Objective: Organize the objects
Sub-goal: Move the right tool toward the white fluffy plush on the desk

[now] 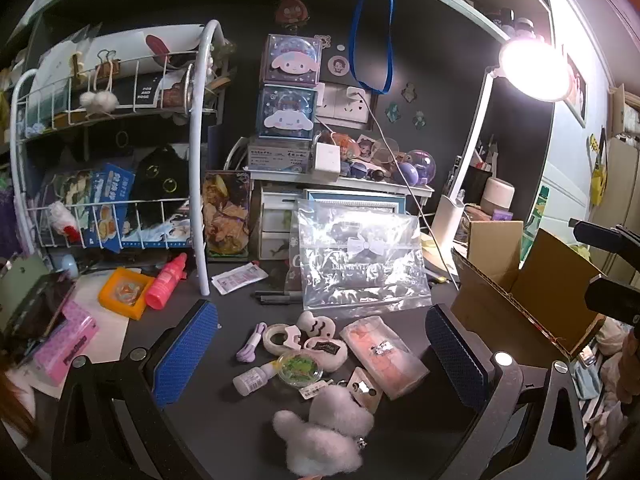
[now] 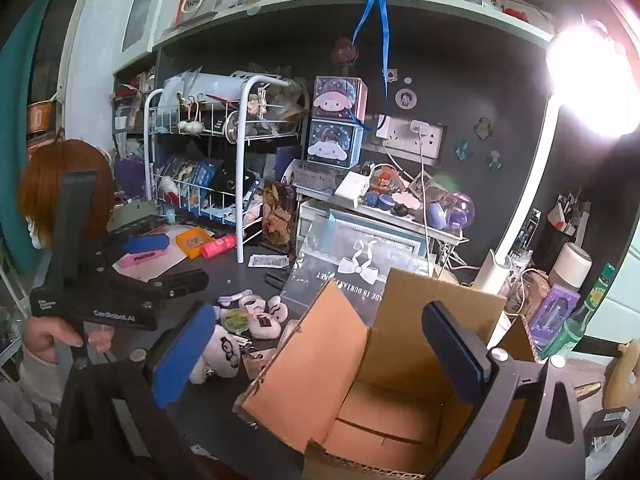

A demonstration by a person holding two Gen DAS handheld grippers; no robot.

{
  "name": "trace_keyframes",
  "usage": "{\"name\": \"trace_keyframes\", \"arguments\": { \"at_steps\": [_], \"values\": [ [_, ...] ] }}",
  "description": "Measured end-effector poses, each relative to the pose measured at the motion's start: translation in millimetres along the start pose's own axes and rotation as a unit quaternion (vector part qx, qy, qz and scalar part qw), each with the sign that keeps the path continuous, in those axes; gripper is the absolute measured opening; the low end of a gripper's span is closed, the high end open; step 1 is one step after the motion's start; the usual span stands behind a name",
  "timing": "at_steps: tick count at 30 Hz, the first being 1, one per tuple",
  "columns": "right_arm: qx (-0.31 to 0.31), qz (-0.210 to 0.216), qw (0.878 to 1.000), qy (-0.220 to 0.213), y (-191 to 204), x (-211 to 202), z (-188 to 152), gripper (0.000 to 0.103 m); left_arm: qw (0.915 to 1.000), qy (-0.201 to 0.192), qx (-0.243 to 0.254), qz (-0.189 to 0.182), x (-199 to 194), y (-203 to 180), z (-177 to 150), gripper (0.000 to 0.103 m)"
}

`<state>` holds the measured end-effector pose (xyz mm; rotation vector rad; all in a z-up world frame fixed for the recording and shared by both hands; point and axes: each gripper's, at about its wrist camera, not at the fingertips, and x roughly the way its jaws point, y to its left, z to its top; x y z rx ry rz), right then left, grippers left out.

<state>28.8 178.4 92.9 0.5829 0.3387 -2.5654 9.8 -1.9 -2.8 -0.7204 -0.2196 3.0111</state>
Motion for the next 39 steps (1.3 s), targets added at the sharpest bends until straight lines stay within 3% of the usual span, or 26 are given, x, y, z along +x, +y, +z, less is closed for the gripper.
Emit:
{"name": "trace_keyframes", "arguments": {
  "at_steps": [28,39],
  "values": [
    [-0.004,-0.005,1.000,0.017,17.4,-8.6,-16.1,0.103,0.9991,0.019,0.032,0.021,-16.3,-5.1,-15.7,0.103],
    [0.004,-0.009,1.000,0.007,12.1,-17.5,-21.0,0.103,0.9993,-0.007,0.035,0.010,-24.7,-9.5,-14.8,0.103]
  ]
}}
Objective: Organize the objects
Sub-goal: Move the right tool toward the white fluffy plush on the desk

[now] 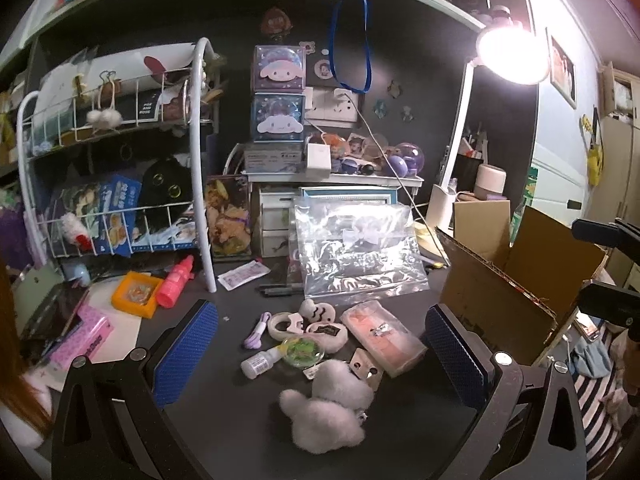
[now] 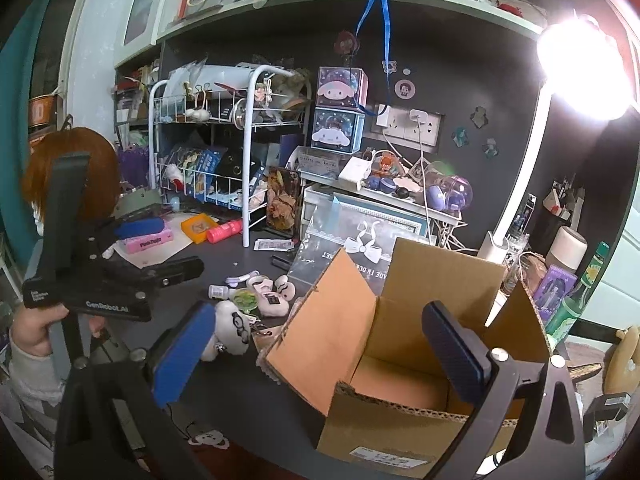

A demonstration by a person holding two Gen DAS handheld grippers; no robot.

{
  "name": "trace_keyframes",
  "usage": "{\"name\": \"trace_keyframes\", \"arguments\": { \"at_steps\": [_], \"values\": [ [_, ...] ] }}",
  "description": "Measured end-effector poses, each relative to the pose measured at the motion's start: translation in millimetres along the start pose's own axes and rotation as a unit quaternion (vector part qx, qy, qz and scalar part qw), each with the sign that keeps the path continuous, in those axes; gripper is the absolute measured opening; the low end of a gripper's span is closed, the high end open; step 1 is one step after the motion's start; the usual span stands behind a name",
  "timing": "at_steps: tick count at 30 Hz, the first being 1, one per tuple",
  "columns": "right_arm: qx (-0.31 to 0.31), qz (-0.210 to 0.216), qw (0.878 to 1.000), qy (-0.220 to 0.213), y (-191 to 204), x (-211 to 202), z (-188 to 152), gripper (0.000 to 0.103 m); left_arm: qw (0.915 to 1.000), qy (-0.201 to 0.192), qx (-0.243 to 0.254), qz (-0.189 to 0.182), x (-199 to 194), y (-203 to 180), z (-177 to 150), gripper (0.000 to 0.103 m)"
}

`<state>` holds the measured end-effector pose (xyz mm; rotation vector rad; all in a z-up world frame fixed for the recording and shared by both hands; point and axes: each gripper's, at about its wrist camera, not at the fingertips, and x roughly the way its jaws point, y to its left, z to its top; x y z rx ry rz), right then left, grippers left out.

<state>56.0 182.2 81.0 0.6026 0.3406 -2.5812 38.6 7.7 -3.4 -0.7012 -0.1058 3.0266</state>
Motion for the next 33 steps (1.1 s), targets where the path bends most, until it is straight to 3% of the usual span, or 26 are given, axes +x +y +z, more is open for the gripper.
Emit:
{"name": "trace_keyframes", "arguments": {
  "at_steps": [7,13,18,24,33],
  "values": [
    [0.000,0.010,1.000,-0.010,-3.2,-8.7,-7.6,0.103,1.0000,0.004,0.003,-0.005,-4.9,-8.3,-0.6,0.103],
    [-0.013,-0.017,0.999,-0.024,1.8,-16.1,-11.5,0.103,0.9999,0.004,0.003,-0.011,-8.1,-11.6,-0.4,0.103],
    [-0.018,-0.010,0.999,-0.028,5.7,-17.6,-11.8,0.103,0.9999,0.003,0.002,-0.012,-8.2,-12.2,-0.5,0.103],
    [-0.070,-0.016,0.997,-0.035,33.9,-11.8,-10.5,0.103,0.9999,0.006,-0.008,-0.014,-5.2,0.9,-3.1,0.103],
    [-0.152,0.064,0.986,-0.016,95.5,14.0,-10.6,0.103,0.9987,0.018,-0.046,-0.013,5.2,48.1,-18.6,0.103]
  ]
}}
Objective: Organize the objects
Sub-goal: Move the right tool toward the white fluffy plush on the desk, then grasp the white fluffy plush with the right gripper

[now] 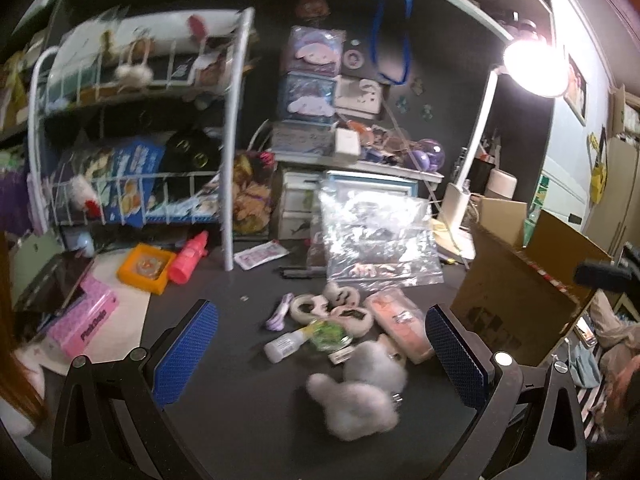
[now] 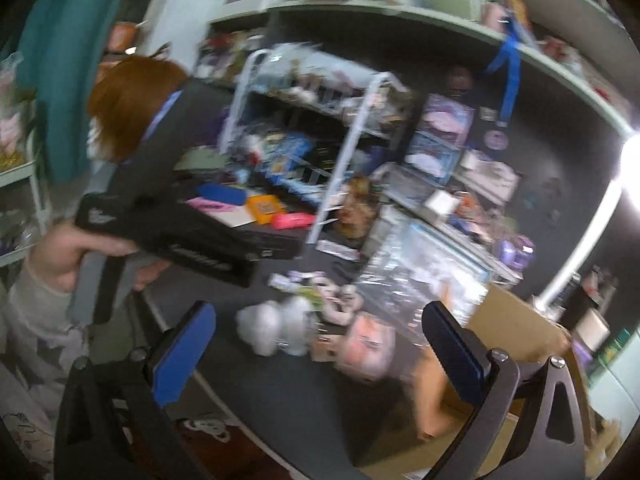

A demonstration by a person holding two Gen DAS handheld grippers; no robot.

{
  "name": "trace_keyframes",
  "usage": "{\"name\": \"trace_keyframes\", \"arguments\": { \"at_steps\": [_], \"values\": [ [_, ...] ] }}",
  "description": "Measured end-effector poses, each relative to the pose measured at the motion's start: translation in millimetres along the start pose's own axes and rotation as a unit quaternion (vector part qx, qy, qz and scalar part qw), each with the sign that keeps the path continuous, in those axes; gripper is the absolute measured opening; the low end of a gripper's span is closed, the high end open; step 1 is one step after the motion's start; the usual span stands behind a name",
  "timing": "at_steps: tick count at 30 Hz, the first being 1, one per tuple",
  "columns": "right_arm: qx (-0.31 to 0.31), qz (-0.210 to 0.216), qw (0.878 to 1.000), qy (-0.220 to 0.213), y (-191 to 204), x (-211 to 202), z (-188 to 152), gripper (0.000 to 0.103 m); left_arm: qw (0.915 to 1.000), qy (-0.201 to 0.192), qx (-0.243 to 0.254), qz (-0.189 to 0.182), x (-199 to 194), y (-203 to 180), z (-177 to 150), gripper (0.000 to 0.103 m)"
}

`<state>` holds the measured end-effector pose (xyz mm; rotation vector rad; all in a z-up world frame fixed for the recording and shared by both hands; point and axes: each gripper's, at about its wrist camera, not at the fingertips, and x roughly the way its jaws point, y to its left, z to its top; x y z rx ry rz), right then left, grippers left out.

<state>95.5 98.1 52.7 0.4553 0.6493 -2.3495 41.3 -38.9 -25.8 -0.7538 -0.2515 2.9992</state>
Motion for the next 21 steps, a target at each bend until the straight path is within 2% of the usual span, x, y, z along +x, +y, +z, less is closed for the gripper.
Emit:
{"name": "trace_keyframes", "arguments": {
  "at_steps": [6,12,21],
  "values": [
    [0.024,0.081,0.996,0.041,15.4,47.3,-1.4,0.103,0.9997,0.017,-0.010,0.013,9.5,32.6,-15.9,0.103],
    [0.034,0.114,0.990,0.080,27.7,94.5,-16.4,0.103,0.9993,0.035,-0.015,0.001,26.5,55.0,-31.9,0.103],
    [0.067,0.092,0.984,0.134,3.8,155.6,-41.7,0.103,0.9975,0.059,-0.021,-0.031,52.8,65.4,-44.4,0.103]
  ]
}}
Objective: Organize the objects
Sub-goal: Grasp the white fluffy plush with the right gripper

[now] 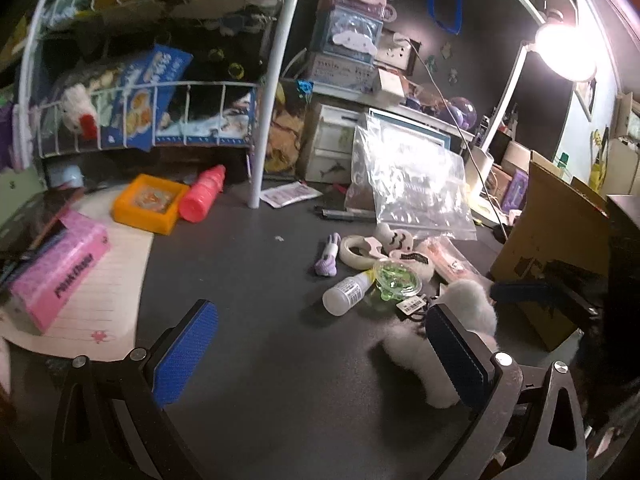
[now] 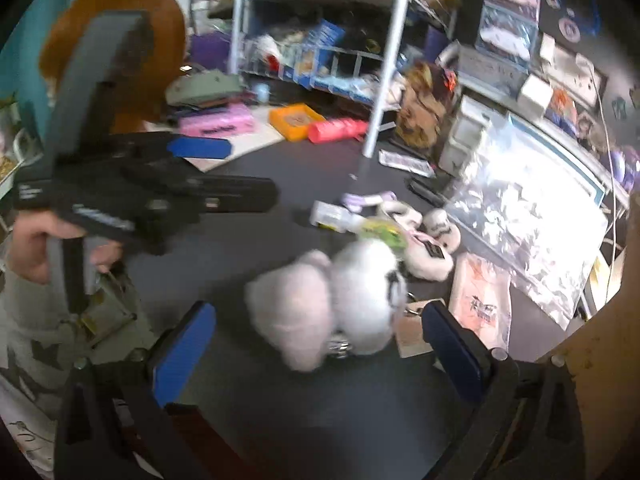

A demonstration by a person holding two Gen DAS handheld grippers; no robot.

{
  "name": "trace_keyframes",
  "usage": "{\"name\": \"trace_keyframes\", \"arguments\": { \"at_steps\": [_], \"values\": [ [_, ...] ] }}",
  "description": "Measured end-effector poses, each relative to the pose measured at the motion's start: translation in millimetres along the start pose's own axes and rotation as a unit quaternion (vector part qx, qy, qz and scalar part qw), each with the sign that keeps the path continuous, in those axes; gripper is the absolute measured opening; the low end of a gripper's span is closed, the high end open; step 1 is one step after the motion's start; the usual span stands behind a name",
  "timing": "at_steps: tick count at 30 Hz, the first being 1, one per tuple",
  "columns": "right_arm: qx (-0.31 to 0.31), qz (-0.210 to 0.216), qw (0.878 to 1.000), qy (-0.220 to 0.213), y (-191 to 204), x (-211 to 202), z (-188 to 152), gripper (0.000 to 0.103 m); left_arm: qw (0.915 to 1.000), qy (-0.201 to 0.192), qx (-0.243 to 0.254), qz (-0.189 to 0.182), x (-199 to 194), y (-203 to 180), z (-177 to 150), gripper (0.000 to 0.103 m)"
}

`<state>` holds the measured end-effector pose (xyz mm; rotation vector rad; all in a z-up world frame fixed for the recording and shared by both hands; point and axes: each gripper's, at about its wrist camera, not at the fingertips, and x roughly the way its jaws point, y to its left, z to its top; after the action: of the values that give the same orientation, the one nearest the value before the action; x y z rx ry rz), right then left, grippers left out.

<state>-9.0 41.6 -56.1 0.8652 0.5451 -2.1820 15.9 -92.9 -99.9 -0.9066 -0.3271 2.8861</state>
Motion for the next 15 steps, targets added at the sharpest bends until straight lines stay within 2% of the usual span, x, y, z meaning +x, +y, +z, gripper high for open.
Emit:
{"name": "trace_keyframes", "arguments": {
  "at_steps": [8,12,15],
  "values": [
    [0.001,0.021,1.000,0.012,-10.5,22.7,-1.3,0.102,0.9985,0.023,0.008,-0.049,16.8,-9.0,-2.7,0.103],
    [-0.001,0.034,0.999,0.024,-11.4,32.8,-2.5,0.085,0.9959,0.038,0.013,-0.081,22.9,-18.7,-6.3,0.103],
    [0.000,0.039,0.999,0.025,-12.0,33.6,-2.6,0.084,0.9943,0.043,0.009,-0.098,24.4,-23.6,-8.3,0.103]
  ]
}}
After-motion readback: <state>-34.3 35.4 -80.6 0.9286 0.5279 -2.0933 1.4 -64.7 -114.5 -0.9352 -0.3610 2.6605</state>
